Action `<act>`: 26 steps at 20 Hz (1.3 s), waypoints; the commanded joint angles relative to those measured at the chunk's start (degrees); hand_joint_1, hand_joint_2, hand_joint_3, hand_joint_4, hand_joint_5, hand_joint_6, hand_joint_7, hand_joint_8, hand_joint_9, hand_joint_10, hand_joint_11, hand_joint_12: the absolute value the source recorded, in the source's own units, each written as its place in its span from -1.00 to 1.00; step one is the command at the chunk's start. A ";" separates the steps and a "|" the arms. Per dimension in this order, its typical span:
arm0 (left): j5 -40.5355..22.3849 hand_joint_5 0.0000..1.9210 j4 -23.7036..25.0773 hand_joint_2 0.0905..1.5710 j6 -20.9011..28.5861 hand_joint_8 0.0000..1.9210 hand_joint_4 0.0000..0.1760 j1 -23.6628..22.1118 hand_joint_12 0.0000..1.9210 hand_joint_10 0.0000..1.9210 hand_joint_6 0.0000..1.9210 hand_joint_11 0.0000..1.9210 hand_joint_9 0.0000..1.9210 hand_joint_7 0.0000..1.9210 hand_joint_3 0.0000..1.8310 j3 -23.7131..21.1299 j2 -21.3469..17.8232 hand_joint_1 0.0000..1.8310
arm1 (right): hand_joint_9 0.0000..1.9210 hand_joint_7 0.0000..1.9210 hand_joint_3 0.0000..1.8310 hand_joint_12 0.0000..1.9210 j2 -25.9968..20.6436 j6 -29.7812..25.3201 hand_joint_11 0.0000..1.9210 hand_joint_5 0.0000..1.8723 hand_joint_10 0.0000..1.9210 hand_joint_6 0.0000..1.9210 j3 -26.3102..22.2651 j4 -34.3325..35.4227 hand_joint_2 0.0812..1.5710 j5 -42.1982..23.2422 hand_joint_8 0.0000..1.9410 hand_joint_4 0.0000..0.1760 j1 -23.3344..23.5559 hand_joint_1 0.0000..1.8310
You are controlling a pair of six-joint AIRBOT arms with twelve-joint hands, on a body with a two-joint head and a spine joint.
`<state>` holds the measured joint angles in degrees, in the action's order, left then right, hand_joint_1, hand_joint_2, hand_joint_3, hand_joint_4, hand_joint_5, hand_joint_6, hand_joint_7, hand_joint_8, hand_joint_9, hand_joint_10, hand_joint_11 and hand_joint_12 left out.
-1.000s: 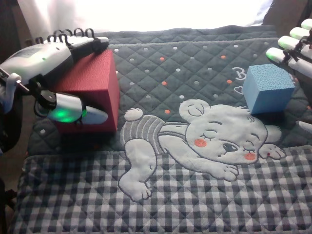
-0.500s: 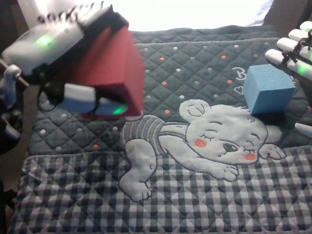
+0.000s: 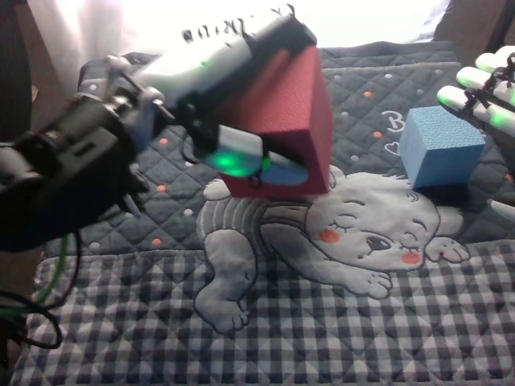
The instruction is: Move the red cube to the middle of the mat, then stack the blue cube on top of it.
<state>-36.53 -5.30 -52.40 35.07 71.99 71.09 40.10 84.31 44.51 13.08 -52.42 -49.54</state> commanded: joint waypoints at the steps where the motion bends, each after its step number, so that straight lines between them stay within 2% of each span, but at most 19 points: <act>1: -4.31 -0.85 0.32 0.23 1.23 0.20 -1.00 -0.35 0.95 0.48 0.01 -1.00 -1.00 -0.98 -1.00 0.63 0.52 0.00 | -1.00 -1.00 -1.00 -0.78 -0.18 0.06 -1.00 -1.00 -1.00 -1.00 0.23 -0.06 0.66 -6.89 -1.00 -1.00 0.34 -0.44; 2: -3.34 -0.89 0.30 0.22 1.33 -0.49 -0.93 -0.29 0.12 -0.44 -0.47 -1.00 -1.00 -1.00 -1.00 0.92 1.00 -0.13 | -1.00 -1.00 -1.00 -0.87 -0.17 0.05 -1.00 -1.00 -1.00 -1.00 0.22 0.05 0.67 -6.89 -1.00 -1.00 0.33 -0.47; 3: -2.98 -0.98 0.32 0.17 1.32 -0.90 -0.38 -0.15 -0.78 -0.89 -0.87 -1.00 -1.00 -1.00 -1.00 0.99 1.21 -0.26 | -1.00 -1.00 -1.00 -0.88 -0.17 0.05 -1.00 -1.00 -1.00 -1.00 0.22 0.15 0.67 -6.92 -1.00 -1.00 0.25 -0.48; 4: -2.86 -1.00 0.32 0.14 1.32 -0.98 0.14 -0.03 -0.96 -0.98 -0.98 -1.00 -1.00 -1.00 -1.00 1.01 1.31 -0.32 | -1.00 -1.00 -1.00 -0.84 -0.18 -0.03 -1.00 -1.00 -1.00 -1.00 0.22 0.21 0.67 -6.97 -1.00 -1.00 0.20 -0.48; 5: -3.03 -1.00 0.32 0.08 1.32 -1.00 0.97 0.14 -1.00 -1.00 -1.00 -1.00 -1.00 -1.00 -1.00 1.01 1.35 -0.37 | -1.00 -1.00 -1.00 -0.84 -0.18 -0.39 -1.00 -1.00 -1.00 -1.00 0.22 0.21 0.66 -7.13 -1.00 -1.00 0.14 -0.50; 9: -5.38 -1.00 0.30 0.00 1.35 -1.00 1.00 0.99 -1.00 -1.00 -1.00 -1.00 -1.00 -1.00 -1.00 -0.14 0.51 -0.41 | -1.00 -1.00 -1.00 -0.77 -0.85 -2.99 -1.00 -1.00 -1.00 -1.00 0.55 0.18 0.61 -7.66 -1.00 -1.00 0.12 -0.44; 10: -6.74 -1.00 0.30 -0.01 1.40 -1.00 1.00 1.42 -1.00 -1.00 -1.00 -1.00 -1.00 -1.00 -1.00 -0.77 -0.15 -0.39 | -1.00 -1.00 -1.00 -0.83 -1.02 -3.90 -1.00 -1.00 -1.00 -1.00 0.77 0.15 0.60 -7.67 -1.00 -1.00 0.12 -0.41; 11: -8.44 -1.00 0.18 0.03 1.64 -1.00 1.00 1.97 -1.00 -1.00 -1.00 -1.00 -1.00 -1.00 -1.00 -1.42 -0.82 -0.33 | -0.99 -1.00 -1.00 -0.75 -1.06 -5.49 -1.00 -1.00 -1.00 -1.00 1.27 -0.01 0.56 -7.67 -1.00 -1.00 0.12 -0.37; 13: -11.21 -1.00 0.33 0.04 2.74 -1.00 1.00 3.09 -1.00 -1.00 -1.00 -1.00 -1.00 -1.00 -1.00 -2.39 -2.05 -0.30 | -0.98 -1.00 -1.00 -1.00 -1.06 -9.06 -1.00 -1.00 -0.99 -1.00 2.25 -0.34 0.51 -7.67 -1.00 -1.00 0.11 -0.15; 17: -18.64 -1.00 -0.58 0.03 3.37 -1.00 1.00 6.30 -1.00 -1.00 -1.00 -1.00 -1.00 -1.00 -1.00 -5.68 -5.86 -0.28 | -0.91 -0.97 -1.00 -0.98 -0.22 -11.56 -0.96 -1.00 -0.96 -1.00 4.05 -0.13 0.44 -7.65 -0.99 -1.00 0.53 -0.20; 18: -20.54 -1.00 -0.91 -0.02 3.37 -1.00 1.00 7.35 -1.00 -1.00 -1.00 -1.00 -1.00 -1.00 -1.00 -6.65 -7.11 -0.33 | -0.91 -0.96 -0.99 -0.48 0.68 -14.65 -1.00 -1.00 -0.91 -1.00 5.28 -0.15 0.36 -7.60 -0.99 -1.00 0.64 -0.11; 19: -22.43 -1.00 -1.34 -0.02 3.37 -1.00 1.00 8.38 -1.00 -1.00 -1.00 -1.00 -1.00 -1.00 -1.00 -7.47 -8.26 -0.34 | -0.91 -0.94 -1.00 -0.16 2.08 -20.38 -1.00 -1.00 -0.82 -1.00 7.57 -0.25 0.35 -7.56 -1.00 -1.00 0.61 -0.13; 20: -23.93 -1.00 -1.50 -0.02 3.37 -1.00 1.00 9.07 -1.00 -1.00 -1.00 -1.00 -1.00 -1.00 -1.00 -8.09 -9.18 -0.34 | -0.91 -0.94 -1.00 -0.16 3.43 -25.29 -1.00 -1.00 -0.82 -1.00 9.60 -0.43 0.35 -7.54 -1.00 -1.00 0.26 -0.13; 21: -25.33 -1.00 -1.58 0.01 3.36 -1.00 1.00 9.70 -1.00 -1.00 -1.00 -1.00 -1.00 -1.00 -1.00 -8.64 -9.97 -0.32 | -0.94 -0.93 -1.00 -0.01 4.57 -29.10 -1.00 -1.00 -0.78 -1.00 11.38 -0.64 0.32 -7.57 -1.00 -1.00 0.01 -0.10; 22: -26.82 -1.00 -1.82 0.02 3.35 -1.00 1.00 10.27 -1.00 -1.00 -1.00 -1.00 -1.00 -1.00 -1.00 -9.20 -10.61 -0.33 | -0.99 -0.94 -1.00 -0.10 5.32 -30.43 -1.00 -1.00 -0.72 -1.00 12.22 -0.75 0.34 -7.57 -1.00 -1.00 0.02 -0.10; 23: -29.34 -1.00 -2.50 0.03 3.21 -1.00 1.00 11.78 -1.00 -1.00 -1.00 -1.00 -1.00 -1.00 -1.00 -10.25 -11.69 -0.38 | -1.00 -0.91 -1.00 -0.48 6.37 -31.07 -1.00 -1.00 -0.70 -1.00 13.22 -0.06 0.35 -7.53 -0.99 -1.00 0.09 -0.11; 24: -31.87 -1.00 -3.94 0.03 2.65 -1.00 1.00 13.52 -1.00 -1.00 -1.00 -1.00 -1.00 -1.00 -1.00 -11.51 -13.05 -0.35 | -1.00 -0.91 -0.99 -0.68 7.52 -32.18 -1.00 -1.00 -0.79 -1.00 14.31 0.64 0.37 -7.39 -1.00 -1.00 0.37 -0.10; 25: -33.77 -1.00 -5.32 0.02 2.13 -1.00 1.00 15.08 -1.00 -1.00 -1.00 -1.00 -1.00 -1.00 -1.00 -12.52 -14.13 -0.31 | -1.00 -0.92 -0.99 -0.73 8.67 -32.98 -1.00 -1.00 -0.83 -1.00 15.44 0.85 0.39 -6.59 -1.00 -1.00 1.07 -0.11; 26: -35.79 -1.00 -6.57 0.04 1.76 -1.00 0.53 16.69 -1.00 -1.00 -1.00 -1.00 -1.00 -1.00 -1.00 -13.44 -15.06 -0.28 | -1.00 -0.95 -0.99 -0.57 9.97 -33.30 -1.00 -1.00 -0.83 -1.00 16.69 0.92 0.42 -4.96 -1.00 -1.00 2.12 -0.11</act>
<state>-63.31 -11.84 -50.81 52.60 58.30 56.23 50.59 51.22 61.12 13.82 -51.00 -47.92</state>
